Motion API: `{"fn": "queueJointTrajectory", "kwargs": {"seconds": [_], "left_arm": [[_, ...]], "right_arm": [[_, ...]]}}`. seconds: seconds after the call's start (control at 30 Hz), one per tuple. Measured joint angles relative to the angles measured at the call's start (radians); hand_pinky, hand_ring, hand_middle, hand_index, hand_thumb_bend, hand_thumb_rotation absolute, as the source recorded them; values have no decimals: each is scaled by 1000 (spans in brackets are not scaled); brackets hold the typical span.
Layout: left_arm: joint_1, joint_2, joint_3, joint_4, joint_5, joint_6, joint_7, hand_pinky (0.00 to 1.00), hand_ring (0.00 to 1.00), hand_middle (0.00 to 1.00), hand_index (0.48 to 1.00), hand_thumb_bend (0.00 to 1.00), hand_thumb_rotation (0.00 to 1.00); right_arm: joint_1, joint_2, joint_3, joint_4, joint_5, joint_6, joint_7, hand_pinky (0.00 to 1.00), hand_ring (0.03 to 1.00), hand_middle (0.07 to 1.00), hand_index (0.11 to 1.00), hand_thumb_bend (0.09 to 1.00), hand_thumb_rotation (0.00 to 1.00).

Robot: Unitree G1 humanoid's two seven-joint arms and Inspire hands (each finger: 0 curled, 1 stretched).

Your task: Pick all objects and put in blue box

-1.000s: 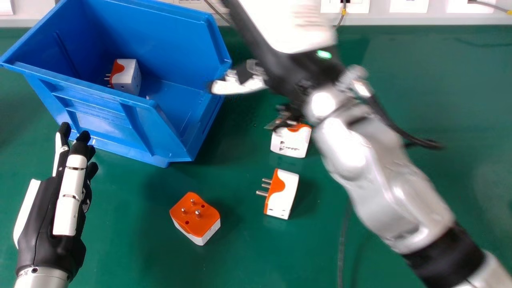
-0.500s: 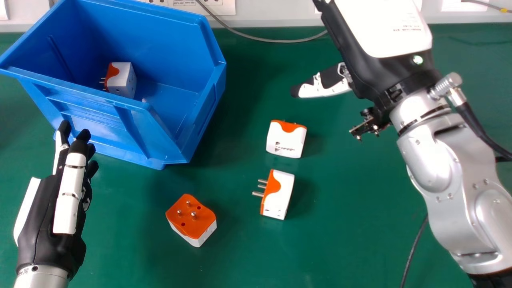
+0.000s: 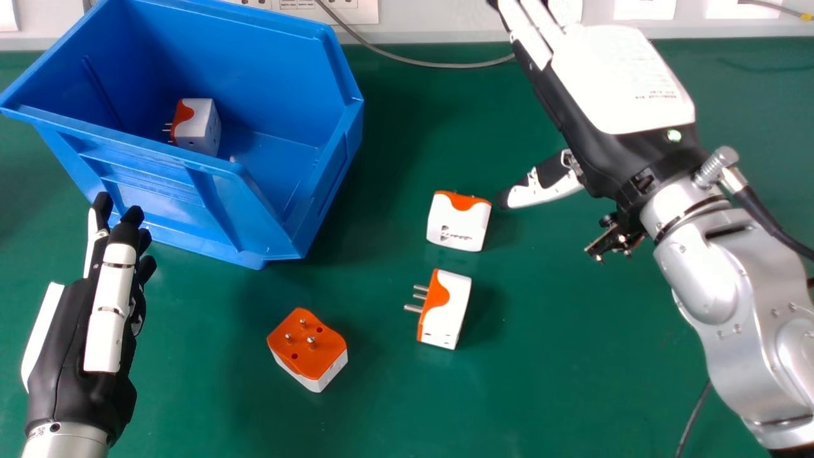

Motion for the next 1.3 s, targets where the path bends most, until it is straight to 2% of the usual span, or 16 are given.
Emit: {"fn": "queueJointTrajectory", "kwargs": {"seconds": [0.2,0.47,0.73,1.1,1.13,1.2,1.3], "left_arm": [[-1,1,3,2,0,-1,-6,1000,1000,1000,1000,438,977],[0,1,4,-2,0,0,-5,1000,1000,1000,1000,437,971],[2,1,5,-4,1,2,2,1000,1000,1000,1000,446,965],[3,1,6,-1,2,1,2,1000,1000,1000,1000,433,959],[4,1,6,-2,2,1,2,1000,1000,1000,1000,433,959],[10,0,6,-11,2,1,3,1000,1000,1000,1000,433,957],[12,0,6,-16,3,1,4,1000,1000,1000,1000,440,954]], "right_arm": [[-31,-100,16,101,38,-130,122,881,993,1000,995,767,87],[-86,-114,55,215,30,-229,139,889,993,1000,991,778,54],[-203,-130,152,402,-73,-385,84,886,991,1000,971,747,32],[-370,-100,274,623,-198,-489,-57,862,971,993,934,689,6],[-393,-98,288,646,-215,-507,-68,856,969,993,932,649,5],[-434,-95,311,687,-229,-534,-90,843,967,992,929,507,1],[-502,-86,345,741,-261,-565,-111,837,965,991,928,434,0]]}}
